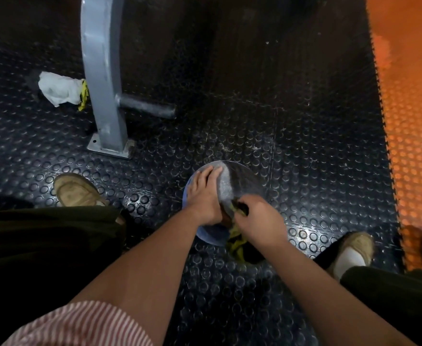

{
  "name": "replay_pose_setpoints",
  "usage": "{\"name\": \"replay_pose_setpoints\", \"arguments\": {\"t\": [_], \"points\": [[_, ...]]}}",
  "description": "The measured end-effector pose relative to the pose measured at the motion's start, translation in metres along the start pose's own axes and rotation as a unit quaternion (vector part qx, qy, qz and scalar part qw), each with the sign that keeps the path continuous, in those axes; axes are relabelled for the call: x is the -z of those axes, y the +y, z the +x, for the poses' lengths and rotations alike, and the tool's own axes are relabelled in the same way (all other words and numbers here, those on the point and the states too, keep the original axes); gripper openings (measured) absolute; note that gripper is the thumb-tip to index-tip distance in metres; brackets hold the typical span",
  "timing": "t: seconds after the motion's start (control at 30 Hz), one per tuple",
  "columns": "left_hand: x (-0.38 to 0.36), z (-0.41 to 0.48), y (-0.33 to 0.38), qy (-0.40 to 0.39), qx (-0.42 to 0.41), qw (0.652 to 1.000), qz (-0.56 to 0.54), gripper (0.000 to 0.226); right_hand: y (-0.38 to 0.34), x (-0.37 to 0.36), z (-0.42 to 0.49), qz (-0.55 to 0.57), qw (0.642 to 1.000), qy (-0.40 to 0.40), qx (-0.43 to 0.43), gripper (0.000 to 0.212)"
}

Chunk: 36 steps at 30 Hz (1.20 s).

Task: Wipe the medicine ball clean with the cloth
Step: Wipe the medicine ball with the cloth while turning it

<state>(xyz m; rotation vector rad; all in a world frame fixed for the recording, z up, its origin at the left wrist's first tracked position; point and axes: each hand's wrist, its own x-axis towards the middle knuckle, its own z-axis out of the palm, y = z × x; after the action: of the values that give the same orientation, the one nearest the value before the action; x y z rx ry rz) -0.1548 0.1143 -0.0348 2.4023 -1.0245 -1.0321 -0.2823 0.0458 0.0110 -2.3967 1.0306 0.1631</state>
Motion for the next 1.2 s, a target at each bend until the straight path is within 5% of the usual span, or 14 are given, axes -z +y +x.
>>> {"name": "replay_pose_setpoints", "arguments": {"t": [0.67,0.97,1.2], "points": [[0.013,0.002,-0.009,-0.069,0.009,0.997,0.037,0.131,-0.007,-0.003,0.023,0.023,0.998,0.053,-0.002,0.031],[0.016,0.001,-0.008,-0.082,0.008,0.996,0.024,0.142,0.022,-0.035,-0.026,-0.021,0.994,0.071,0.084,0.027],[0.012,0.002,-0.003,-0.063,0.02,0.998,0.006,0.13,0.008,-0.032,-0.014,-0.003,0.989,0.108,0.099,0.027]]}}
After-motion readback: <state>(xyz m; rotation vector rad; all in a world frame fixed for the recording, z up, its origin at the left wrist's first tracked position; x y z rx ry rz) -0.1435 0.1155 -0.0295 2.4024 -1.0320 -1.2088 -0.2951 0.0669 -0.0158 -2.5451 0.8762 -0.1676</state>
